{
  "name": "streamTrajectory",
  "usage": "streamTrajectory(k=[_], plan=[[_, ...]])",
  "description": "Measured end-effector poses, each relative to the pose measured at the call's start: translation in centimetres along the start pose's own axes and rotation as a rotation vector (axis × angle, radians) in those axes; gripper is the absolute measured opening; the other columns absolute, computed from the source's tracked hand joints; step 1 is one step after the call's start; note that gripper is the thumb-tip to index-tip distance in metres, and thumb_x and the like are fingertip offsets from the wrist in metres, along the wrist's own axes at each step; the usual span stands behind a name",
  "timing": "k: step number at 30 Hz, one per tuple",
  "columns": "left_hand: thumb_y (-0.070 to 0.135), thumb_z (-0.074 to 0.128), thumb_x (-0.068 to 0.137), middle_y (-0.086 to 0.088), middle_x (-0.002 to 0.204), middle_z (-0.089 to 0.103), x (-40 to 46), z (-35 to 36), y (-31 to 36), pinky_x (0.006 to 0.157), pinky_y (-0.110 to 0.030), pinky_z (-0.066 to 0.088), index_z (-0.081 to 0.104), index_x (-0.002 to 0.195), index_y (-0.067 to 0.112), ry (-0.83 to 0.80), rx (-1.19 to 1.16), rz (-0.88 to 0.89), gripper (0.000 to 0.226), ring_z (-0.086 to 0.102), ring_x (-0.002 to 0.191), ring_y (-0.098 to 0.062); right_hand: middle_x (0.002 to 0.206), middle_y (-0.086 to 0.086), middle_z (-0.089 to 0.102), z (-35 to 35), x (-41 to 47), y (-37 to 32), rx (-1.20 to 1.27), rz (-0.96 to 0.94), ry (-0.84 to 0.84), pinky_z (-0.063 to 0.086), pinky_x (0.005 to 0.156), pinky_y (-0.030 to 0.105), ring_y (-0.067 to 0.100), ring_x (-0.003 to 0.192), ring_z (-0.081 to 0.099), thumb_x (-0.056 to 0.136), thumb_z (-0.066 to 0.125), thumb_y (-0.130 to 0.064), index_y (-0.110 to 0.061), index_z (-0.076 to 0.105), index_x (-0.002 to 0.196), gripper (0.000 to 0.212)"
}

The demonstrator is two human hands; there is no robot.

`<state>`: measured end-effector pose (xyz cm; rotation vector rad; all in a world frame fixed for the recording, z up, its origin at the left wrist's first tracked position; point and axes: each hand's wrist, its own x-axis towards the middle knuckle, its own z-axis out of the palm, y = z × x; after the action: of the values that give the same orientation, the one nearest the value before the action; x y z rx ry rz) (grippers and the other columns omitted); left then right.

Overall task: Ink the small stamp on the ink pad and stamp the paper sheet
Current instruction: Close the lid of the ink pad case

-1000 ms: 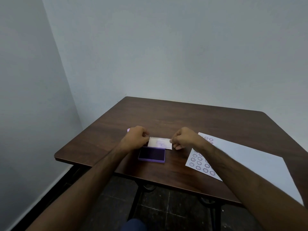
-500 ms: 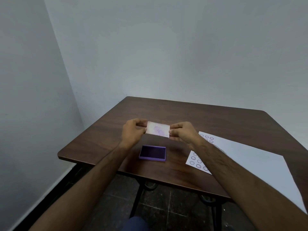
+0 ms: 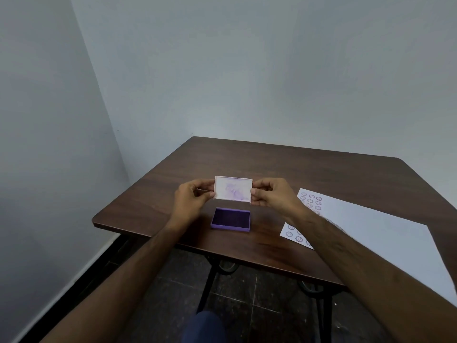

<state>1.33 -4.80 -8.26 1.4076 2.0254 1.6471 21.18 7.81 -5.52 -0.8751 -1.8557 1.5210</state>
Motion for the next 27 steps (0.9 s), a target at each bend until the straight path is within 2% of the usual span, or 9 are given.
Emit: streamTrajectory(k=[3,5,8,9,11,17,21,25,27], plan=[[0.002,0.074,0.083,0.01,0.088,0.073,-0.6,-0.1,-0.2,0.072,-0.005,0.05,0.075,0.11,0.017,0.002,0.123,0.066,0.031,0.068,0.082,0.005,0.106,0.02,0.074,-0.2,-0.2,0.6,-0.124,-0.065,-0.017,0.063,0.079,0.035,0.03,0.092,0.074,0.093,0.064,-0.003,0.001,0.069,0.114,0.022],[-0.001,0.073,0.082,0.017,0.085,0.07,-1.0,0.1,-0.5,0.068,-0.001,0.045,0.075,0.104,0.016,0.015,0.148,0.101,0.028,0.066,0.079,0.01,0.102,0.011,0.076,-0.3,-0.3,0.8,-0.23,-0.107,-0.022,0.063,0.081,0.037,0.024,0.093,0.074,0.093,0.066,-0.007,-0.007,0.073,0.108,0.018],[-0.002,0.068,0.085,0.021,0.087,0.067,-1.3,0.2,-0.8,0.068,0.0,0.043,0.074,0.101,0.015,0.029,0.192,0.143,0.024,0.064,0.081,0.012,0.093,-0.006,0.076,-0.4,-0.6,0.9,-0.442,-0.167,-0.006,0.059,0.073,0.024,0.006,0.082,0.071,0.092,0.068,-0.015,-0.019,0.075,0.099,0.011],[-0.001,0.067,0.086,0.023,0.087,0.067,-1.4,0.2,-0.9,0.068,0.0,0.043,0.074,0.101,0.016,0.026,0.206,0.156,0.023,0.064,0.082,0.013,0.092,-0.006,0.076,-0.4,-0.7,0.9,-0.455,-0.158,-0.011,0.058,0.07,0.021,0.005,0.078,0.072,0.092,0.068,-0.014,-0.019,0.074,0.098,0.01],[0.002,0.067,0.087,0.025,0.087,0.066,-1.5,0.2,-0.9,0.067,-0.001,0.044,0.072,0.1,0.019,0.005,0.219,0.173,0.022,0.065,0.082,0.011,0.093,0.005,0.077,-0.2,-0.8,1.0,-0.38,-0.116,-0.045,0.063,0.069,0.026,0.01,0.076,0.076,0.093,0.064,-0.007,-0.013,0.072,0.099,0.011],[0.007,0.067,0.09,0.02,0.088,0.067,-1.8,0.1,-1.0,0.065,-0.004,0.046,0.068,0.098,0.023,-0.024,0.246,0.162,0.018,0.066,0.076,0.006,0.095,0.015,0.076,0.0,-1.1,0.9,-0.35,-0.104,-0.057,0.063,0.078,0.037,0.023,0.084,0.077,0.094,0.062,-0.003,-0.006,0.068,0.102,0.011],[0.006,0.066,0.091,0.014,0.09,0.069,-1.9,0.0,-1.0,0.068,-0.006,0.048,0.068,0.099,0.019,-0.032,0.254,0.177,0.015,0.067,0.077,0.004,0.095,0.012,0.076,-0.1,-1.2,1.0,-0.387,-0.108,-0.069,0.064,0.077,0.034,0.019,0.083,0.077,0.094,0.062,-0.002,-0.008,0.069,0.1,0.011],[0.007,0.067,0.091,0.007,0.095,0.072,-1.8,-0.1,-1.1,0.075,-0.015,0.055,0.067,0.1,0.014,-0.045,0.264,0.199,0.012,0.069,0.084,-0.002,0.098,0.01,0.077,-0.1,-1.3,1.2,-0.424,-0.121,-0.08,0.063,0.074,0.026,0.015,0.084,0.076,0.093,0.062,-0.003,-0.01,0.069,0.098,0.011],[0.007,0.069,0.09,0.006,0.094,0.072,-1.8,-0.2,-1.3,0.076,-0.013,0.055,0.067,0.098,0.015,-0.053,0.267,0.206,0.011,0.069,0.083,-0.002,0.099,0.007,0.077,-0.2,-1.3,1.2,-0.459,-0.14,-0.085,0.062,0.074,0.024,0.011,0.085,0.075,0.093,0.064,-0.006,-0.014,0.07,0.096,0.01]])
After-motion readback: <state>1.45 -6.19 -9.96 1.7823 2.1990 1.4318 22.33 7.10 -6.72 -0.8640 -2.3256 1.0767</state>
